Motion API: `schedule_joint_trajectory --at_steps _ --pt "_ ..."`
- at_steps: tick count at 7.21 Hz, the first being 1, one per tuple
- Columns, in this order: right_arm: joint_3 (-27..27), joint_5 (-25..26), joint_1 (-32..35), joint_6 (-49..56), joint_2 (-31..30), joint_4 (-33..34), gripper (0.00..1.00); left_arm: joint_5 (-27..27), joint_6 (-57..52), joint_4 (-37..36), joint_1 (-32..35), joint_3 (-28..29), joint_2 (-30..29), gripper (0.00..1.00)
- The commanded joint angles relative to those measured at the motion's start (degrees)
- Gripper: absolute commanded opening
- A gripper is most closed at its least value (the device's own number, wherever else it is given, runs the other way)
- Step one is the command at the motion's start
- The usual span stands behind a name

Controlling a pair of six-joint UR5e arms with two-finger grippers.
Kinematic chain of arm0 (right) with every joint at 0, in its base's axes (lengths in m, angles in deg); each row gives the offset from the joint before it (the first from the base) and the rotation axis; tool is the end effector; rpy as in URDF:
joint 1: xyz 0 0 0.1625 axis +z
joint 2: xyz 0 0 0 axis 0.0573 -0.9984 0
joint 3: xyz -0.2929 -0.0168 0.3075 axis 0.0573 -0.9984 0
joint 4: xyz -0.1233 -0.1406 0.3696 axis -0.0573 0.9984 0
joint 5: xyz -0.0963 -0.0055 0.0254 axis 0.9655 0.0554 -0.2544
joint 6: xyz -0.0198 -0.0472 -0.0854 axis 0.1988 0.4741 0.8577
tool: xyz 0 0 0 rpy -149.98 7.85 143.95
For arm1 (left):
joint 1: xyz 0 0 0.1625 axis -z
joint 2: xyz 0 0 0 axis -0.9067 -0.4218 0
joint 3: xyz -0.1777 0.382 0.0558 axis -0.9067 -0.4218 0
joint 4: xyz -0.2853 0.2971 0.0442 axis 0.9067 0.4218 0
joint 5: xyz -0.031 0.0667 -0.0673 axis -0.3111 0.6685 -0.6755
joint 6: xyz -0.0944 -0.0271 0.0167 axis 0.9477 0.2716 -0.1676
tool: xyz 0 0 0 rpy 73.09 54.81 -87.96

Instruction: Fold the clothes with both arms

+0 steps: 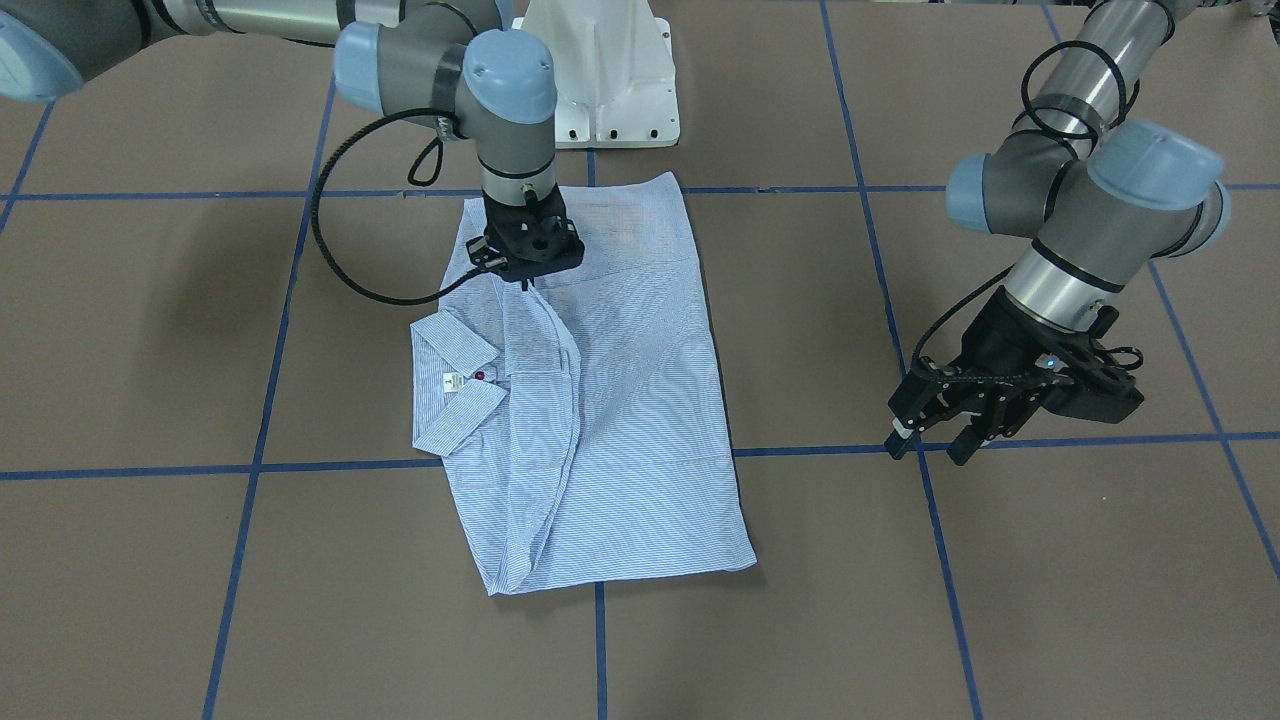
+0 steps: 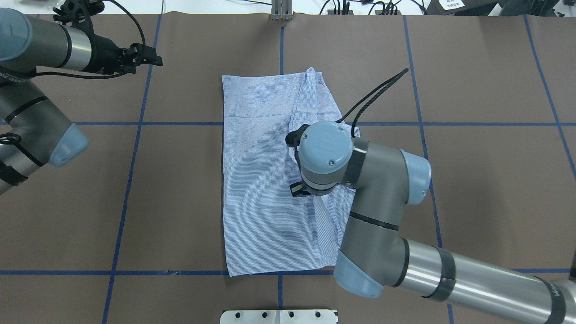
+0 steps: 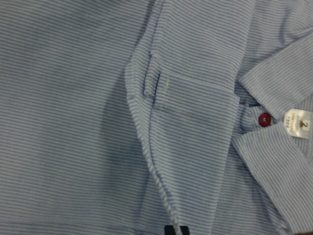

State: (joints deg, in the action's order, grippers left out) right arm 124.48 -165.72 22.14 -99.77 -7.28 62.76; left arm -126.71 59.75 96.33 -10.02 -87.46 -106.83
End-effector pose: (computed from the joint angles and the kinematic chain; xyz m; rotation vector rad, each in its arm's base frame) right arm -0.5482 -0.3829 0.2300 0.1569 -0.7090 -0.2424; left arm 0.3039 -0.5976 0.3521 0.4369 1.1464 -0.2735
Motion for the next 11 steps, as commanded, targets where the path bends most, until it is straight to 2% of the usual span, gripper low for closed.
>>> schedule_joint_trajectory --at_steps 1,2,3,6,9,11 --pt "3.54 -0.48 -0.2 -5.23 -4.74 -0.44 0.51 0.02 0.17 0.0 -0.01 -0.01 -0.23 0.85" --pt "3.53 -0.21 -0.46 -10.06 -5.35 -0.44 0.87 0.11 0.17 0.09 -0.01 -0.01 -0.24 0.85" --pt "3.79 0.22 -0.38 -12.2 -6.49 -0.53 1.0 0.11 0.09 0.0 -0.01 -0.01 -0.15 0.85" --pt "6.94 0.05 0.85 -9.94 -11.22 -2.19 1.0 0.2 0.09 0.09 -0.01 -0.01 -0.24 0.85" --pt "9.06 -0.21 2.25 -10.99 -20.01 -12.2 1.0 0.37 0.09 0.0 -0.01 -0.01 -0.24 0.85" --pt "11.78 -0.21 2.96 -11.07 -22.05 -12.31 1.0 0.29 0.09 0.0 -0.01 -0.01 -0.24 0.85"
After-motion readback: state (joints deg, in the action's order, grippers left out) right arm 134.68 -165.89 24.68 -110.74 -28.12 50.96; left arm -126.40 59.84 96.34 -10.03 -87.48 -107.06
